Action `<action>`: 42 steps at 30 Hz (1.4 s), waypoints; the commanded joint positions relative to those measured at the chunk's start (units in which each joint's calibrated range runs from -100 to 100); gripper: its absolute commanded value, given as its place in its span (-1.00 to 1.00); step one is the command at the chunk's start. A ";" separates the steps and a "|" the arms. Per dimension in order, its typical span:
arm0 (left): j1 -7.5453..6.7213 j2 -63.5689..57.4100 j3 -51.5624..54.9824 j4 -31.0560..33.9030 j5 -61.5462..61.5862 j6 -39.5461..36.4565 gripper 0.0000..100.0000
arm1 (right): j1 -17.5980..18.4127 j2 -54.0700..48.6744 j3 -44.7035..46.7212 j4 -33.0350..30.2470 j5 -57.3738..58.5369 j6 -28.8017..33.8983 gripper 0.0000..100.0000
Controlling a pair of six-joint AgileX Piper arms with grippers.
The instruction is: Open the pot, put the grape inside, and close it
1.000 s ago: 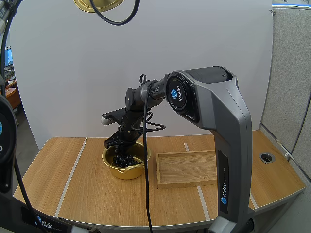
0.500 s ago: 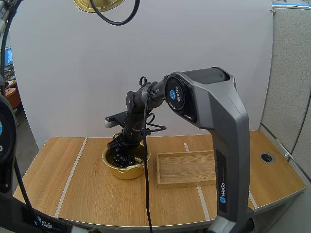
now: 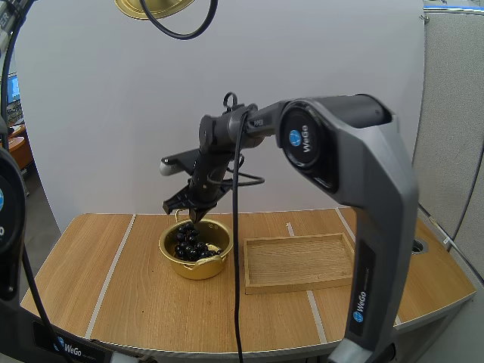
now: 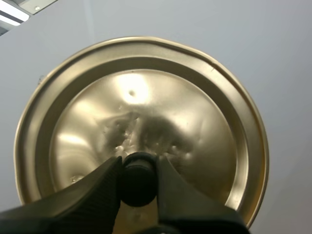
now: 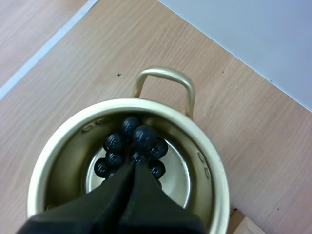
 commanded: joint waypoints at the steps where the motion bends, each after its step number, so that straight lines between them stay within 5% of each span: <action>1: -0.20 -0.32 -0.57 0.82 -1.52 -0.15 -1.00 | -0.17 -6.92 -0.31 0.14 8.15 1.10 -1.00; 12: -0.20 -0.32 -0.57 0.82 -1.52 -0.15 -1.00 | -0.17 -24.85 0.68 0.91 21.17 2.20 -1.00; 42: -0.20 -0.32 -0.57 0.82 -1.52 -0.15 -1.00 | -0.17 -72.63 28.24 -3.51 28.65 3.66 -1.00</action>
